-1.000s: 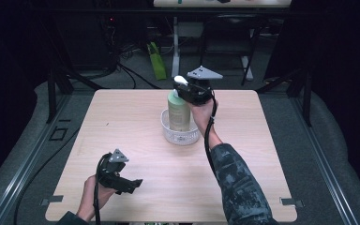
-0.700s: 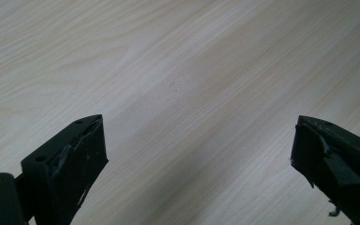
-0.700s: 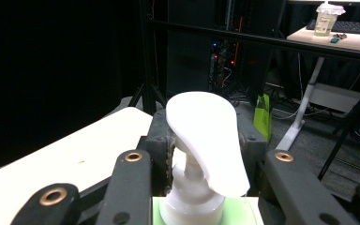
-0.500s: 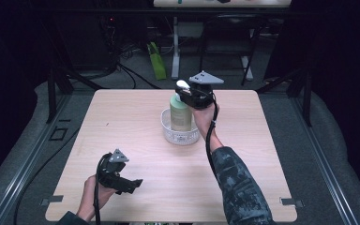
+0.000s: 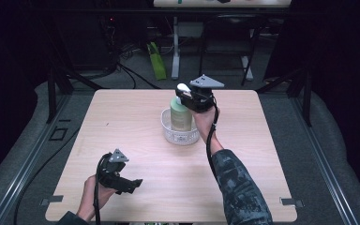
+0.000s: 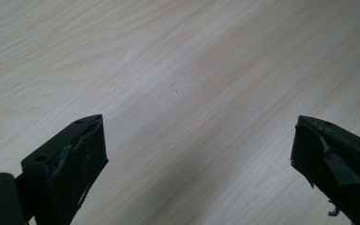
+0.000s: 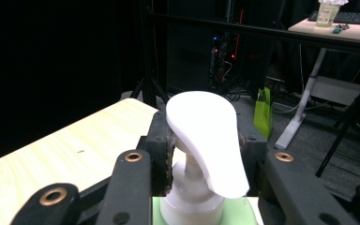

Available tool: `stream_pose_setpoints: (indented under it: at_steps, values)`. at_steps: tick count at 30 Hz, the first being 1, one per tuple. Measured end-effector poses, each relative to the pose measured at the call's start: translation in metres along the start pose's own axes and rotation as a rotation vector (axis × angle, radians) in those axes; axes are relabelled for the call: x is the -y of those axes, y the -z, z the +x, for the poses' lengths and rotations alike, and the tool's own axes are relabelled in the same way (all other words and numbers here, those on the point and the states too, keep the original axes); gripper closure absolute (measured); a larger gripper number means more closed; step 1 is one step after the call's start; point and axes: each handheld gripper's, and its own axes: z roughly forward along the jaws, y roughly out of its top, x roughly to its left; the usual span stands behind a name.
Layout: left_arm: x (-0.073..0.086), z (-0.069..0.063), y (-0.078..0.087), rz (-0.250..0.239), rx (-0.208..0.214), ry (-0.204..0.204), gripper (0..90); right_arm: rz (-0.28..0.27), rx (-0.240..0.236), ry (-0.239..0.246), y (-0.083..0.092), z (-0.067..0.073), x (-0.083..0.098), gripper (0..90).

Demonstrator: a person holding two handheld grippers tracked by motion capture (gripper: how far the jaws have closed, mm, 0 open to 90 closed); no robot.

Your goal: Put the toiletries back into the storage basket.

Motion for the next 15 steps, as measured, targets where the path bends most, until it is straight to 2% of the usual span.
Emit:
stream_pose_setpoints:
  at_steps: [15]
  values:
    - [-0.0004,-0.0014,0.0,-0.002,-0.005,-0.001,3.3,-0.023,-0.025,0.029,0.0047,0.0072,0.0055,66.2]
